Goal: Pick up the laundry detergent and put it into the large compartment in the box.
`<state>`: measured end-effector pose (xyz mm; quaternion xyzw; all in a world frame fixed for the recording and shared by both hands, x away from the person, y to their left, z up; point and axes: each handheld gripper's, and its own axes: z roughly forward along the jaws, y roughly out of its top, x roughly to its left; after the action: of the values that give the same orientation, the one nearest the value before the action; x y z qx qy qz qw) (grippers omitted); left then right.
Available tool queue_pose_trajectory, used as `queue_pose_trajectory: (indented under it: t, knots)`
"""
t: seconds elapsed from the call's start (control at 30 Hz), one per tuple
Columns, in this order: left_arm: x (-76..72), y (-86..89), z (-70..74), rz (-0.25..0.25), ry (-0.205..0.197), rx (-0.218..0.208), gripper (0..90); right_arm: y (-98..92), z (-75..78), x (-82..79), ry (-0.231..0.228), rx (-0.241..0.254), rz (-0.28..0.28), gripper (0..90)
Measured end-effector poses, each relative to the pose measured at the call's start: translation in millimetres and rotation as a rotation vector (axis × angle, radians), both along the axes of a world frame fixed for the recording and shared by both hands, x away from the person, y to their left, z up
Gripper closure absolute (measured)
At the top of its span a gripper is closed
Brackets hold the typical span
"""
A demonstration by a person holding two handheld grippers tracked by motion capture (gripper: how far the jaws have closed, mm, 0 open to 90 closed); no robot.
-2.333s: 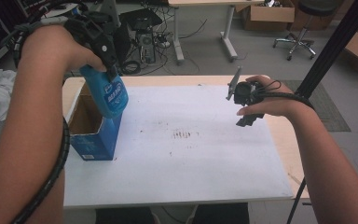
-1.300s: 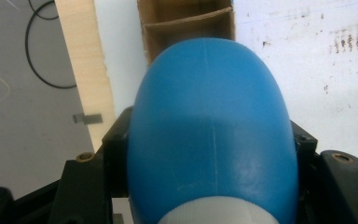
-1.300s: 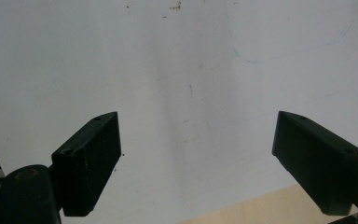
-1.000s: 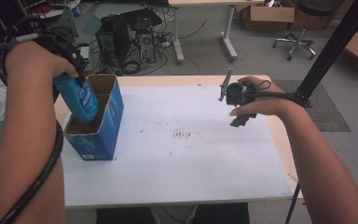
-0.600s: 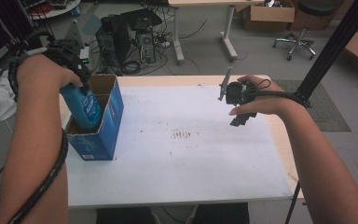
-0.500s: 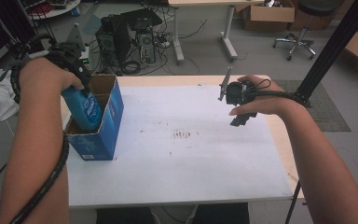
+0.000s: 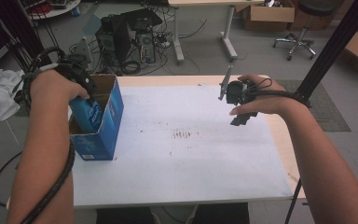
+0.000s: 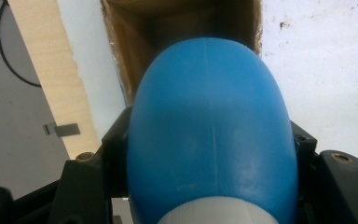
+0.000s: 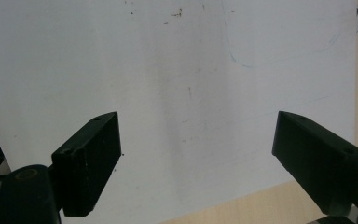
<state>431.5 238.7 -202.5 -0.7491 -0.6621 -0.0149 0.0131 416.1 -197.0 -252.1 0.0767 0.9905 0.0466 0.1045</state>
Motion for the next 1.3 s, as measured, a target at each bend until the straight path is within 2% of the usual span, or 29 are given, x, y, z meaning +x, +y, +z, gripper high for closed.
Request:
queue_pose_trajectory:
  t: [0.63, 0.9, 1.0, 1.13, 1.3]
  knots:
    - [2.5, 9.6, -46.8, 0.004, 0.025, 0.0, 39.1, -1.6, -0.2, -1.4, 0.001, 0.005, -0.007, 15.4]
    - [4.7, 8.0, -61.4, -0.004, 0.039, 0.006, 39.1, -0.6, -2.7, -0.1, 0.004, -0.001, 0.0, 15.4]
    - [5.4, 8.1, -66.9, -0.008, 0.046, -0.005, 39.0, -0.1, -3.9, -0.1, 0.005, 0.003, 0.0, 15.4]
    - [6.6, 7.3, -72.2, -0.011, 0.042, -0.001, 39.0, -0.3, -4.8, 0.3, 0.006, 0.0, 0.001, 15.4]
    - [7.2, 7.9, -80.3, 0.002, 0.053, -0.007, 39.0, -1.7, -6.3, 1.1, 0.009, 0.003, -0.003, 15.4]
